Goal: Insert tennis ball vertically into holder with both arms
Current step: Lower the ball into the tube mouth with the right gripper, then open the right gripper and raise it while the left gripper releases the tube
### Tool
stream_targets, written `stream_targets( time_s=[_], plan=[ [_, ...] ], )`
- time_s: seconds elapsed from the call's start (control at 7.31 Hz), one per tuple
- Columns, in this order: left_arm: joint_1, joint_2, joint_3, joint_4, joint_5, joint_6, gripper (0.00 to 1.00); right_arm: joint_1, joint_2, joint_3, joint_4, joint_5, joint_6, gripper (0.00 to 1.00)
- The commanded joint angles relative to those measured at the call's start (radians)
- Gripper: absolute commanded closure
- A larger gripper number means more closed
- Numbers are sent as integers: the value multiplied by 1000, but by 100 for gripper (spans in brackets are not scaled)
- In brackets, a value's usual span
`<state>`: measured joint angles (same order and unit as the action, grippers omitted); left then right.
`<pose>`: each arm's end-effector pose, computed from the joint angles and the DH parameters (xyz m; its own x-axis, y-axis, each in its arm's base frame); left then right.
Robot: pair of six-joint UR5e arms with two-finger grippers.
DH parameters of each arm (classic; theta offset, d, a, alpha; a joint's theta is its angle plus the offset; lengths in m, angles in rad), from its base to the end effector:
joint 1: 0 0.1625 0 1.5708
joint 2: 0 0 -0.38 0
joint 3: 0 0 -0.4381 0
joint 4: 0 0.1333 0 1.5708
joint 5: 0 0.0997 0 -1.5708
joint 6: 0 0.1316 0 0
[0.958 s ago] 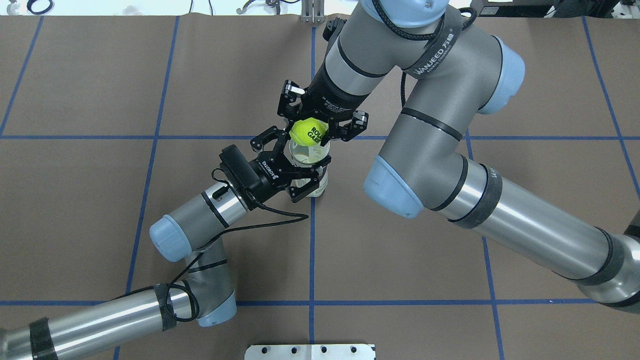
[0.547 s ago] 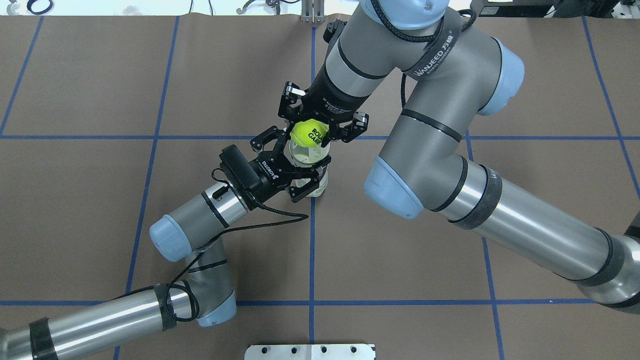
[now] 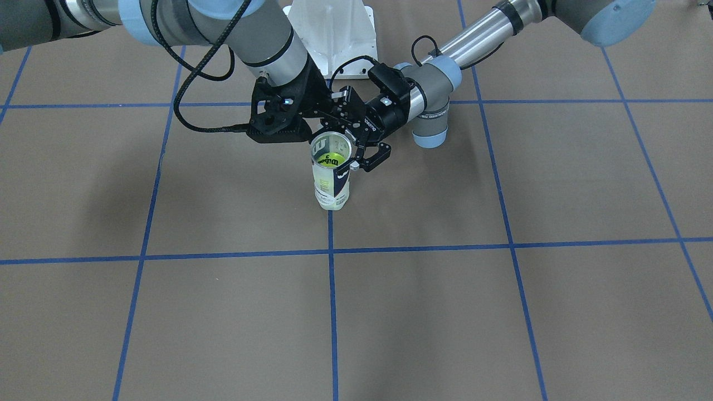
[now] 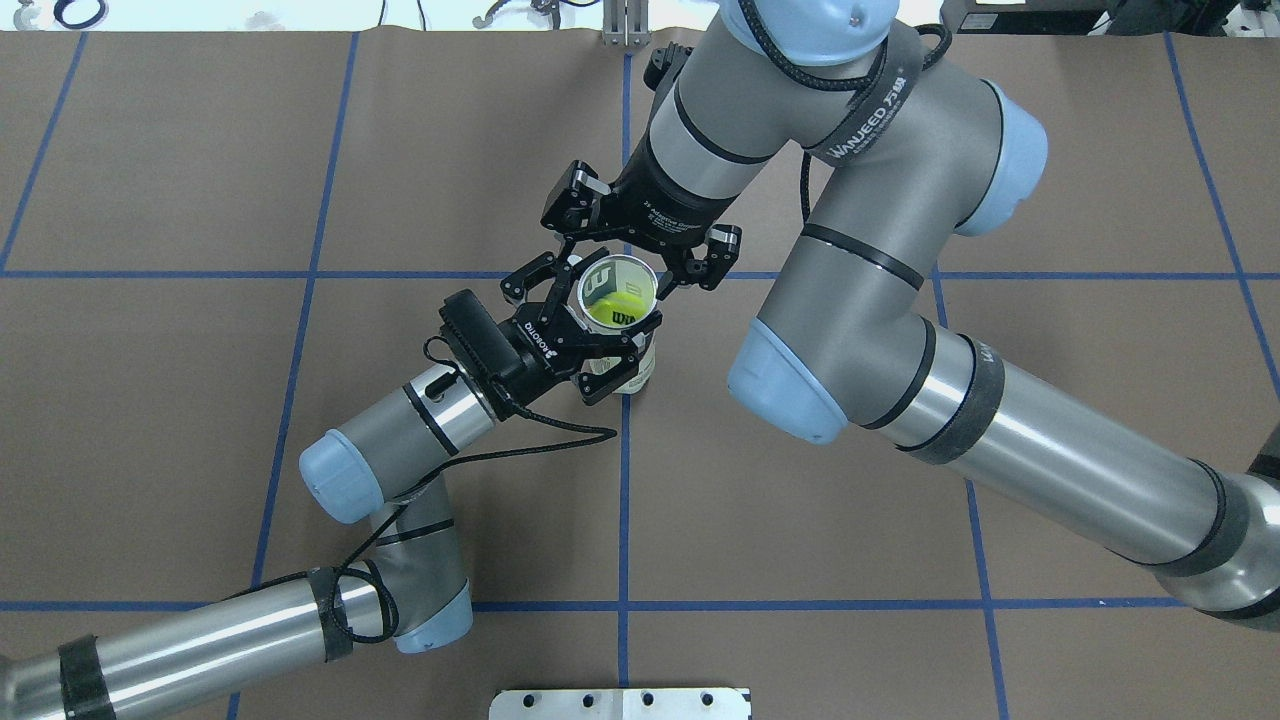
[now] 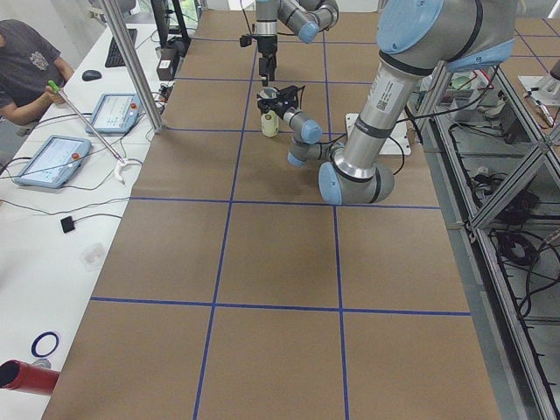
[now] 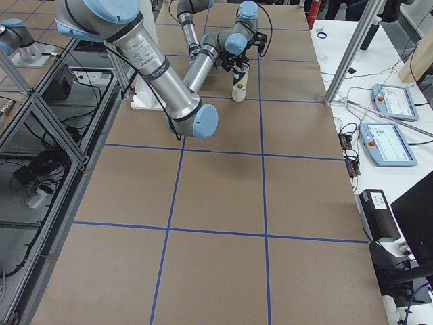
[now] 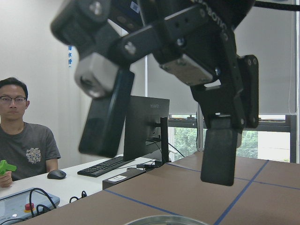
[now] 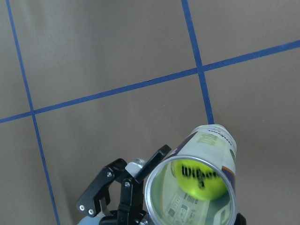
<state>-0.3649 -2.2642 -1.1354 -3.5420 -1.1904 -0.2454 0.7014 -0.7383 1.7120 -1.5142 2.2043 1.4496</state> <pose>0.5909 -0.4207 0.1893 0.4487 0.7928 -0.4125 0.7016 -0.0265 0.7121 -0.4758 -0.4744 0.0250 0.4062 0.2156 0.8880 -0.0838 0.9765 -0.1987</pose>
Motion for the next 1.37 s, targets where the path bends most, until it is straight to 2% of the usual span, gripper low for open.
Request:
stream_targets(
  time_s=[0.0, 0.27, 0.68, 0.82, 0.96, 1.09, 1.23],
  plan=[
    [1, 0, 0, 0, 0, 0, 12, 1, 0, 1, 2, 0, 2, 1],
    [-2, -5, -9, -3, 0, -3, 1, 7, -4, 15, 2, 0, 2, 1],
    [-16, 5, -43, -3, -2, -9, 1, 35, -51, 47, 2, 3, -1, 1],
    [-17, 40, -67, -5, -2, -9, 1, 50, -82, 64, 2, 8, -12, 1],
    [-17, 128, -152, -3, -2, -11, 1, 65, -113, 81, 0, 11, -15, 1],
    [-29, 202, -196, -1, -3, -14, 1, 84, -128, 83, 0, 14, -18, 1],
    [-43, 237, -196, -20, -3, -56, 1, 102, -159, 87, 0, 17, -47, 1]
  ],
)
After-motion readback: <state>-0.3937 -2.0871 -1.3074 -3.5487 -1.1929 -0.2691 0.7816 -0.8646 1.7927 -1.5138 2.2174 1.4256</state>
